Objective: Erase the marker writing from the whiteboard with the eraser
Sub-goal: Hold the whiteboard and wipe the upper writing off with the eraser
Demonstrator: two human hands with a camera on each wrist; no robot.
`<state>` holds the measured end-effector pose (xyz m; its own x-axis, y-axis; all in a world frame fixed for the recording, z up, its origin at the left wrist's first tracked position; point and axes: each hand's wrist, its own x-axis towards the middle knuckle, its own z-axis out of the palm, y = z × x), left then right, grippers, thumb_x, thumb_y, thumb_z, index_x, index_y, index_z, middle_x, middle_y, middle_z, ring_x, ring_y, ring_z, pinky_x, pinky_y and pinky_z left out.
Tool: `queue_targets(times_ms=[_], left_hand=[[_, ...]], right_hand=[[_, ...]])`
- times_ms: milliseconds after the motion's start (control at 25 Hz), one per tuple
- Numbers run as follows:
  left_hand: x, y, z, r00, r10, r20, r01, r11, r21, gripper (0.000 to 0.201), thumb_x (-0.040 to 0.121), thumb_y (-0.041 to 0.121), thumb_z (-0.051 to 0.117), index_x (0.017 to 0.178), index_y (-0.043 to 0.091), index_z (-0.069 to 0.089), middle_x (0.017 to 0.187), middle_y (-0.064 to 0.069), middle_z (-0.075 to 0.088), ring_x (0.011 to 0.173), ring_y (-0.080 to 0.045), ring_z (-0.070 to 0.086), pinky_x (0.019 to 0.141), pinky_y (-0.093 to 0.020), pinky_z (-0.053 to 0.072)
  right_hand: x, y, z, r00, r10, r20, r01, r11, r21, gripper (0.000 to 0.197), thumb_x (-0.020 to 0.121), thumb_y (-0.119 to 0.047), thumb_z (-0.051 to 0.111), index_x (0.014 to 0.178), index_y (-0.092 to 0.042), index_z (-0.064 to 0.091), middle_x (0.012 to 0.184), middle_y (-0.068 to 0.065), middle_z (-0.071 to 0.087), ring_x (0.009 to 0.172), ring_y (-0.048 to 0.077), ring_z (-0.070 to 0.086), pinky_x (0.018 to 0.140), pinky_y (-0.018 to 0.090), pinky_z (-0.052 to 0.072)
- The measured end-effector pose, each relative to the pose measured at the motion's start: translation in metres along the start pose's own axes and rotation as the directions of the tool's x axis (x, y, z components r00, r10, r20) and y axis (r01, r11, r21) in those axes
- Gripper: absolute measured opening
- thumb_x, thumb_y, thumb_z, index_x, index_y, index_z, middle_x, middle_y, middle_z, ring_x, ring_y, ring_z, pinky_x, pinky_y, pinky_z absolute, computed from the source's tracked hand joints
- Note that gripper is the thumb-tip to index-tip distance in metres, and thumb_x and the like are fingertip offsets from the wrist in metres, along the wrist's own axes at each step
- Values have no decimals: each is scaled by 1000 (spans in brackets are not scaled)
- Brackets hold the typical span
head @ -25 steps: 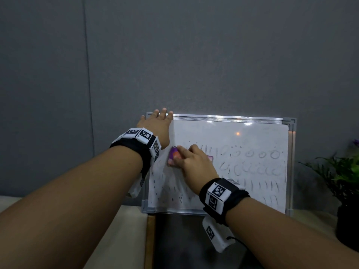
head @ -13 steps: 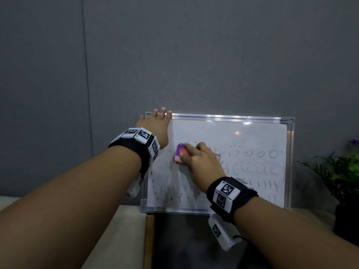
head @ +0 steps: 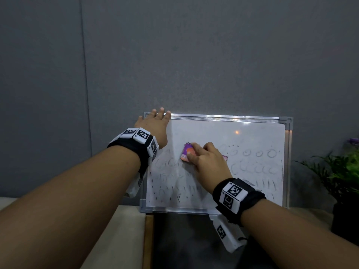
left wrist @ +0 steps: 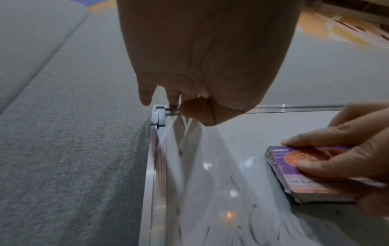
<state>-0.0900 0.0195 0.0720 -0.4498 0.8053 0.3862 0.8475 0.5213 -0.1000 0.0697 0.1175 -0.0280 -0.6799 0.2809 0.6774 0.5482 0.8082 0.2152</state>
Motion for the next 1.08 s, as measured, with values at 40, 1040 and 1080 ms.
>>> queue_targets(times_ms=[40,1040,1080], left_hand=[[0,0,0,1000,0,0,0,1000,0,89,83,5,47,152,21,-7,161,-1,-9,147,-23,-2,116,-53,13],[0,0,1,1000,-11,13,11,1000,-8,89,83,5,45,152,22,-8,160,1,-11,147,-21,-4,116,-53,11],[0,1,1,1000,-11,10,11,1000,-7,90,83,5,46,152,22,-8,160,1,-11,147,-22,-4,116,-53,11]], right_hand=[[-1,3,-1,1000,16,-8,-16,1000,5,31,83,-15,64,113,-20,64,141,3,48,104,26,45,83,37,48],[-2,20,-2,994,89,-70,-86,995,51,28,77,-14,68,105,-18,67,136,4,54,97,27,47,78,35,46],[2,19,-3,992,95,-79,-91,994,61,28,77,-14,68,105,-18,67,136,5,54,97,27,47,78,36,46]])
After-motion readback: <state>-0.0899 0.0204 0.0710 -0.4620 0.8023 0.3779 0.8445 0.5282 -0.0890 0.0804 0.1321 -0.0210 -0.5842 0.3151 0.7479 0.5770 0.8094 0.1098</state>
